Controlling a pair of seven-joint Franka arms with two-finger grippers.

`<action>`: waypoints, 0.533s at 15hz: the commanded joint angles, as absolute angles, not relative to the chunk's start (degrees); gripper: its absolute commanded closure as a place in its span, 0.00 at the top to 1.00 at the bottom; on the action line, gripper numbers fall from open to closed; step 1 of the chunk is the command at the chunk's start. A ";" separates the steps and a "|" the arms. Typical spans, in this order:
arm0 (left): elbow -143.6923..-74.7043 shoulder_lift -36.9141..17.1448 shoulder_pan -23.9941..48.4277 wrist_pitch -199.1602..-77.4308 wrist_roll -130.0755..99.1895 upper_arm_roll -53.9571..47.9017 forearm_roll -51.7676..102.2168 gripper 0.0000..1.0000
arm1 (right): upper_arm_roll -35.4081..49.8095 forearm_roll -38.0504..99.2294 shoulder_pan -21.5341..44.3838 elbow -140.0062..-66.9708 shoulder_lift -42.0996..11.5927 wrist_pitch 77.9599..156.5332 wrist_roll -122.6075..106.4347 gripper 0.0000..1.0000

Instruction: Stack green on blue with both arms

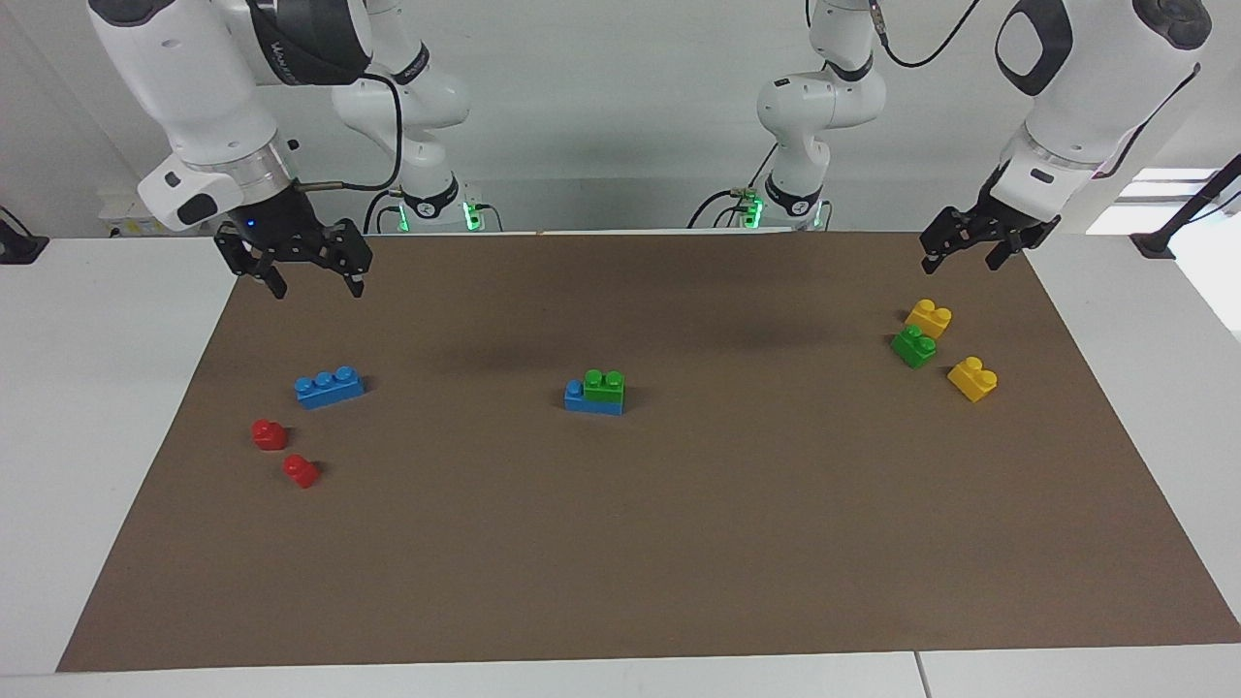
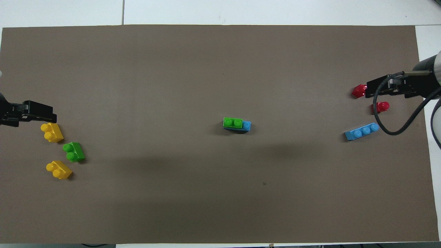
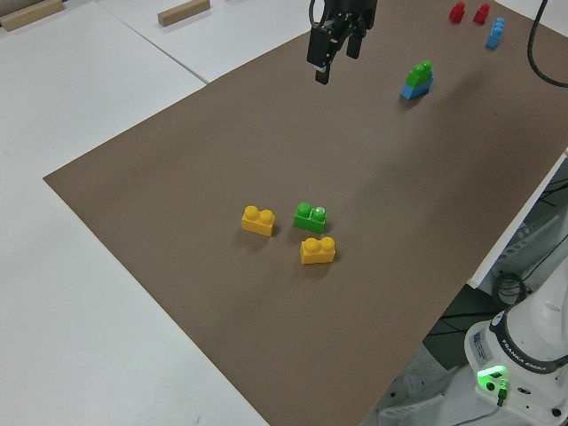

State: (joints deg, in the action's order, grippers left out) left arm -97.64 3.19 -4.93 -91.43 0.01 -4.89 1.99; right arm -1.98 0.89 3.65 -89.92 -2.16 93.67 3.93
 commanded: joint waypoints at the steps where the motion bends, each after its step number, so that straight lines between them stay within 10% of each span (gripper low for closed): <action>1: -97.21 3.43 -4.83 -90.88 0.88 -4.75 2.37 1.00 | -2.55 0.09 3.34 -88.16 -2.55 92.11 3.08 1.00; 8: -97.21 3.43 -4.83 -90.97 0.88 -4.83 2.46 1.00 | -2.55 0.44 1.32 -83.94 -3.52 88.07 3.08 1.00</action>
